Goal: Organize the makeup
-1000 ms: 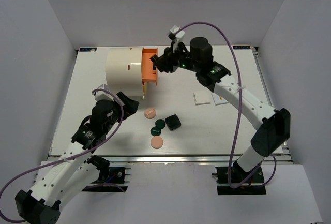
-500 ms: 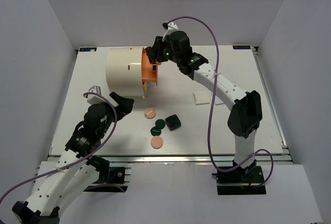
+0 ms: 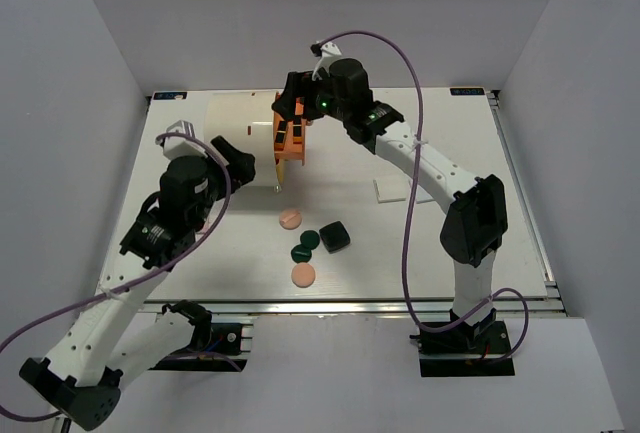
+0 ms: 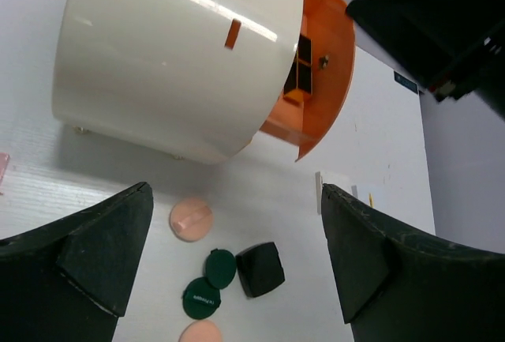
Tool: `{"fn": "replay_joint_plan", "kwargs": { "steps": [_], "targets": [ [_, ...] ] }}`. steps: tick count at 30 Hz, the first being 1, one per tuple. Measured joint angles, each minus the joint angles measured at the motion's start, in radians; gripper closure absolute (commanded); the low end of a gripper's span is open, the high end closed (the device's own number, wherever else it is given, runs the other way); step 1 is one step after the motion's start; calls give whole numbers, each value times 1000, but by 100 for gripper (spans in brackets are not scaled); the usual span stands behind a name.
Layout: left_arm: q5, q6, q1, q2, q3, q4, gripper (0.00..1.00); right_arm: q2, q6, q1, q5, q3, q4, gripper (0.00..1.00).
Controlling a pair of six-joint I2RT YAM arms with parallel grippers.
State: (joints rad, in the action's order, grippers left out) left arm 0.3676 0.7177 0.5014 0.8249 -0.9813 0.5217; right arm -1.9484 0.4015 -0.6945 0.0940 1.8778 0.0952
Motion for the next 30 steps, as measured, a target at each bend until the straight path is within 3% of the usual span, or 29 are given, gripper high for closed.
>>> {"fn": "replay_joint_plan", "kwargs": {
  "steps": [2,3,5,6,7,8,9,11,12,13,16,17,20,30],
  "targets": [
    [25,-18,0,49,-61,17,16,2,-67,3,49,-1,-15,11],
    [40,-27,0,71,-97,31,35,10,-111,6,69,-10,-39,11],
    [66,-48,-2,117,-168,49,56,57,-184,13,96,-85,-98,12],
    [74,-60,-8,138,-205,60,77,95,-218,20,116,-140,-130,21],
    [77,-70,-17,164,-247,65,84,128,-238,31,142,-183,-151,40],
    [77,-79,-27,189,-284,70,90,152,-252,45,157,-207,-159,73],
    [69,-92,-47,218,-328,75,92,167,-252,66,171,-216,-163,83],
    [7,-107,-125,274,-399,95,91,180,-232,114,179,-216,-174,97],
    [-29,-107,-179,301,-426,98,89,183,-225,139,179,-219,-176,98],
    [-68,-107,-243,328,-447,100,78,187,-219,160,171,-230,-178,99],
    [-178,-101,-409,397,-465,115,59,193,-215,204,129,-276,-163,100],
    [-212,-96,-457,419,-462,119,48,190,-216,206,111,-284,-145,100],
    [-313,-78,-562,462,-415,106,35,163,-222,197,70,-282,-100,100],
    [-564,-42,-616,521,-307,-27,26,-56,-233,166,33,-138,51,100]
  ]
}}
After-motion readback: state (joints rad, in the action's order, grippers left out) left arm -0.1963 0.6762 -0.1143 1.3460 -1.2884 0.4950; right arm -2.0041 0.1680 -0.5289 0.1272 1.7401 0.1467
